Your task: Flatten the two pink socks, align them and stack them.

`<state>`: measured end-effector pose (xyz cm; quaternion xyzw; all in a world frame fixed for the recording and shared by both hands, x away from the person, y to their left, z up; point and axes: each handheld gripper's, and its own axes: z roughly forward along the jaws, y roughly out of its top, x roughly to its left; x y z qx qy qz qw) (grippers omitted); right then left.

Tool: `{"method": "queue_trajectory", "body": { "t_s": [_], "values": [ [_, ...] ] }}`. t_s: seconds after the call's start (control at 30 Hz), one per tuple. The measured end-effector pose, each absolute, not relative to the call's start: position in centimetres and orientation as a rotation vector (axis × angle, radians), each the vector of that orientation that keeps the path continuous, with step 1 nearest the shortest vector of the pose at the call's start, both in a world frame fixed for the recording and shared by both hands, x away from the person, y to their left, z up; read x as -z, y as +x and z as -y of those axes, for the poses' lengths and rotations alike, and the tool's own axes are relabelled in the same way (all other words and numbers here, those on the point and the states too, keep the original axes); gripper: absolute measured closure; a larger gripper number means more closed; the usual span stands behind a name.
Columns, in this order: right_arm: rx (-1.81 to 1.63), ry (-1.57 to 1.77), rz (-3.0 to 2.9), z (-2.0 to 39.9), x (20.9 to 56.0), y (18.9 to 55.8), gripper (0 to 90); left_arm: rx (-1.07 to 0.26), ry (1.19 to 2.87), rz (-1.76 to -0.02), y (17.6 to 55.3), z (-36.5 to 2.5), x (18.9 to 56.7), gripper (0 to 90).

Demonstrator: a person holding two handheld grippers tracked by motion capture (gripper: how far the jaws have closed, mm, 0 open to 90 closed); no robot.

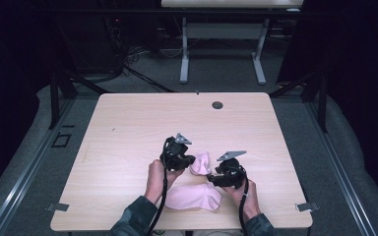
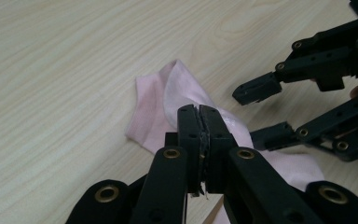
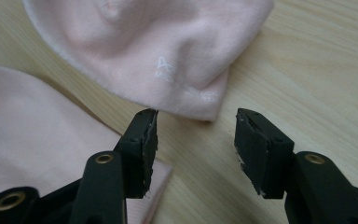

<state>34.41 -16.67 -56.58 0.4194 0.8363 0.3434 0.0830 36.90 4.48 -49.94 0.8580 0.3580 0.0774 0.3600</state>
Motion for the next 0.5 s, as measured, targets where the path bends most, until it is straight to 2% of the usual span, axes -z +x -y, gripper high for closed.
{"method": "queue_trajectory", "body": {
  "t_s": [0.13,0.2,0.27,0.3,0.33,0.4,0.5],
  "values": [
    [-1.022,1.233,-2.509,16.1,56.8,34.5,49.9,-0.193,2.204,-0.909,36.9,-4.2,49.3,88.5],
    [-1.017,1.240,-2.482,15.9,56.9,34.7,63.3,-0.181,2.185,-0.905,36.8,-4.2,48.9,88.5],
    [-1.054,1.263,-2.465,16.1,57.0,34.9,71.6,-0.172,2.182,-0.901,36.6,-4.5,48.8,88.5],
    [-1.054,1.263,-2.465,16.1,57.0,34.9,71.6,-0.172,2.182,-0.901,36.6,-4.5,48.8,88.6],
    [-1.070,1.271,-2.459,16.2,57.1,35.1,78.3,-0.166,2.173,-0.903,36.6,-4.7,48.7,88.6],
    [-1.089,1.266,-2.443,16.3,57.0,35.2,83.6,-0.164,2.167,-0.905,36.5,-5.0,48.6,88.6],
    [-1.106,1.247,-2.422,16.3,56.8,35.1,87.0,-0.155,2.154,-0.905,36.5,-5.5,48.4,88.6]
  ]
}}
